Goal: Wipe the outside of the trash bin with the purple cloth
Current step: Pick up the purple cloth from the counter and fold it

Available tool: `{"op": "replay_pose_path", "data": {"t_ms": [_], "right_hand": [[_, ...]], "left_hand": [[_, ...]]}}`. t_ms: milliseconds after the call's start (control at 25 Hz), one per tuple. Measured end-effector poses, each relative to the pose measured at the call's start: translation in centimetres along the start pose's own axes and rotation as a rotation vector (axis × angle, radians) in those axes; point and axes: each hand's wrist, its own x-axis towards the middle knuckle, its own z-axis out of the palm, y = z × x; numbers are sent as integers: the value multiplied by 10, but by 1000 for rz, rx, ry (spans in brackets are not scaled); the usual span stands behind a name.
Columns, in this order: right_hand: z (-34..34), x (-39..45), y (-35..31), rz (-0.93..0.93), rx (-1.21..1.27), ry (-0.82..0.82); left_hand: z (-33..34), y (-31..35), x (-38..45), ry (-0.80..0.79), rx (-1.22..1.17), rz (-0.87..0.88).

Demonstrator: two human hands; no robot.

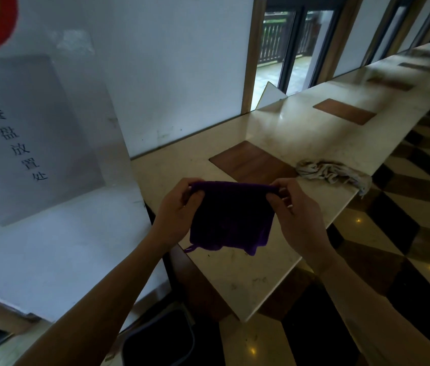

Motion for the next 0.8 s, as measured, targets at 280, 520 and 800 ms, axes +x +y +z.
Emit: {"op": "replay_pose_path", "data": {"t_ms": [280,520,800], "right_hand": [[16,-67,-36,324,317,-1],[52,-153,-93,473,711,-90],[84,-224,-133,566,945,78]], "left_hand": [[-20,16,-56,7,118,76],[-48,16,-142,70,108,133],[-72,32,-226,-86,92,189]]}}
